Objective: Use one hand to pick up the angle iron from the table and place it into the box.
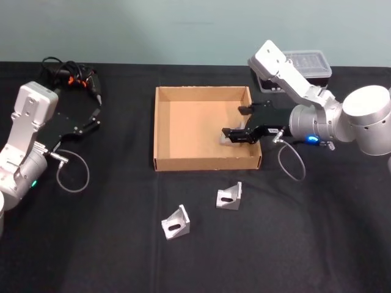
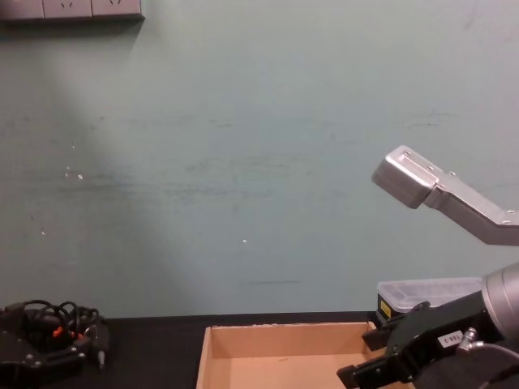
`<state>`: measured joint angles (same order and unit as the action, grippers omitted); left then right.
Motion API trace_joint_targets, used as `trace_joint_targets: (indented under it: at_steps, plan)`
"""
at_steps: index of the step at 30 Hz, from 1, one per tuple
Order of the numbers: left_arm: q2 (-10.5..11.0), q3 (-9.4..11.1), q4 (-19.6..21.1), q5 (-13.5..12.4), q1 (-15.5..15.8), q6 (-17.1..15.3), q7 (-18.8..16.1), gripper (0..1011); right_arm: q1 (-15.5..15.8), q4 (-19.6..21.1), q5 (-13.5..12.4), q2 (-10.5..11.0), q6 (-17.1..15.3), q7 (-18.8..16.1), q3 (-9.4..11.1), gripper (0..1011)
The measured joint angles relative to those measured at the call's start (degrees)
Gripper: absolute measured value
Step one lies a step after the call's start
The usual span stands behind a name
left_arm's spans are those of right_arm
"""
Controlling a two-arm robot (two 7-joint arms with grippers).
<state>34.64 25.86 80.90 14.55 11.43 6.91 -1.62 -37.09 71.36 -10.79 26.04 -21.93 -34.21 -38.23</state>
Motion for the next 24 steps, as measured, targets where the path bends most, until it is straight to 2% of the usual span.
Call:
trace_joint_targets:
  at_steps: [5, 11, 19, 24]
  plan:
    - [0.00, 0.00, 0.00, 0.00, 0.00, 0.00, 0.00, 1000, 0.60, 0.52, 0.26, -0.03, -0.04, 0.00, 0.98, 883]
    - [0.00, 0.00, 0.00, 0.00, 0.00, 0.00, 0.00, 1000, 1.49, 1.79, 0.26, 0.14, 0.20, 0.38, 2.62, 1003]
    - [0.00, 0.00, 0.00, 0.00, 0.00, 0.00, 0.00, 1000, 3.36, 5.05, -0.70, 0.73, 0.59, 1.52, 5.24, 1004]
    - [0.00, 0.00, 0.00, 0.00, 0.00, 0.00, 0.00, 1000, 5.79, 10.94, -2.05, 2.77, 0.64, 2.08, 7.46, 1004]
